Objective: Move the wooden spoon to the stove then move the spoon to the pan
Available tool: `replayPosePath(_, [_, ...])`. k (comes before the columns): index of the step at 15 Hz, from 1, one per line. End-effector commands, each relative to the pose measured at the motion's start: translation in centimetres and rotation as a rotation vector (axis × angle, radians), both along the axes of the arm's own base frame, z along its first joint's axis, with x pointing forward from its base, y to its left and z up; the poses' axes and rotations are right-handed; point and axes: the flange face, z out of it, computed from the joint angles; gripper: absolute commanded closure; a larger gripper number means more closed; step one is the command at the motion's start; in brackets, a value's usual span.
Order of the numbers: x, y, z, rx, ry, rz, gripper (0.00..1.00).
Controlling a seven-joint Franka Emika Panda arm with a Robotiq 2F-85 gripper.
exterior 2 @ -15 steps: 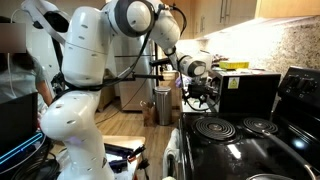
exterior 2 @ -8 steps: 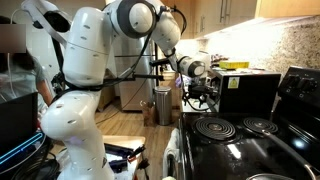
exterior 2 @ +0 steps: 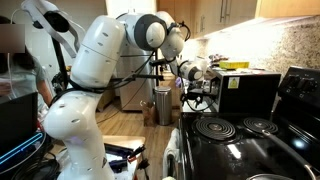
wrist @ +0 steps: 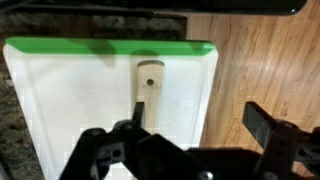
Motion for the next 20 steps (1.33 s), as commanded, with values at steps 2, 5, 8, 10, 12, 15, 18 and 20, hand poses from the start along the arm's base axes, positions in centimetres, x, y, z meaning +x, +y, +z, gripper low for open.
replayPosePath(2, [1.3, 1.3, -1.8, 0.001, -0.010, 0.026, 0.00])
replayPosePath(5, [1.6, 1.7, -2.8, 0.023, -0.048, 0.005, 0.00])
replayPosePath(8, [1.7, 2.0, -3.5, 0.041, -0.104, 0.005, 0.00])
replayPosePath(10, [1.7, 2.3, -4.1, 0.048, -0.105, 0.014, 0.00])
replayPosePath(12, [1.3, 2.3, -4.4, 0.042, -0.077, 0.021, 0.00])
replayPosePath(15, [0.9, 2.1, -4.3, 0.017, -0.065, 0.027, 0.33])
replayPosePath(18, [1.1, 2.2, -3.8, 0.022, -0.070, 0.020, 0.53])
replayPosePath(20, [1.3, 2.2, -3.7, 0.024, -0.070, 0.023, 0.66])
